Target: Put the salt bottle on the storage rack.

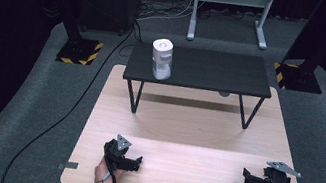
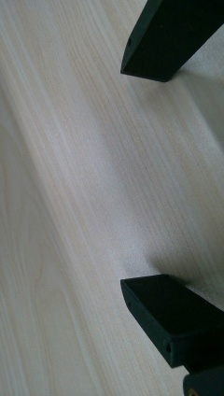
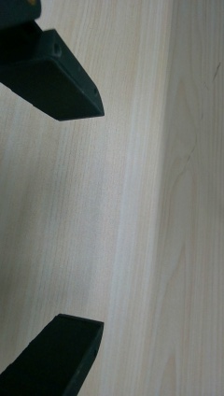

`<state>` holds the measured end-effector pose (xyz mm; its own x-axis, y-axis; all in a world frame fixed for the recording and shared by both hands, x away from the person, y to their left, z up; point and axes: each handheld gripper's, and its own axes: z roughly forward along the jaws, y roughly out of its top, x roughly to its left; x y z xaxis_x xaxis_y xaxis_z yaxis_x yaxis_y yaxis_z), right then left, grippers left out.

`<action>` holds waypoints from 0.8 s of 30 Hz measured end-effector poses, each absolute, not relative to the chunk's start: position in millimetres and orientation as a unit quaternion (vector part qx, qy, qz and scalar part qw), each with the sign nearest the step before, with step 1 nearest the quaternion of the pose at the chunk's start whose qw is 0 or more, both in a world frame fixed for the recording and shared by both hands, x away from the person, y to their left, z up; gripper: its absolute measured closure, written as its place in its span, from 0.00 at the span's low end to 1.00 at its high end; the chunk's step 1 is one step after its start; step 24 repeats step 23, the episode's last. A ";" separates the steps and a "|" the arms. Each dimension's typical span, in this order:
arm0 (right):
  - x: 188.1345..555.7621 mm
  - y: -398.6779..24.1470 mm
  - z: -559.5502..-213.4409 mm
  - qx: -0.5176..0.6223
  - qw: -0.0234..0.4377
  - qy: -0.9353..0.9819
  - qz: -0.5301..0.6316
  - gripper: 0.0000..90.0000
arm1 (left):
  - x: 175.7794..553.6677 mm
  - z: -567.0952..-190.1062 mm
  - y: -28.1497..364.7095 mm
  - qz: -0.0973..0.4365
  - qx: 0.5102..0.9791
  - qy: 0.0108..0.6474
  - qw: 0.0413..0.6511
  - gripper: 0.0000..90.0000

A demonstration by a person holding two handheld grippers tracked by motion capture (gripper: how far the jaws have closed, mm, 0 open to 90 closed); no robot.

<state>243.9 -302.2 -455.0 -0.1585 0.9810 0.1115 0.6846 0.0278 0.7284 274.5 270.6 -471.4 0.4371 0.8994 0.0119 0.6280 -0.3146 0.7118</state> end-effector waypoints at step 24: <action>247.4 -299.9 -460.1 0.606 0.212 0.688 0.338 0.00 | 274.6 -471.4 270.4 0.209 0.783 0.488 0.324 0.00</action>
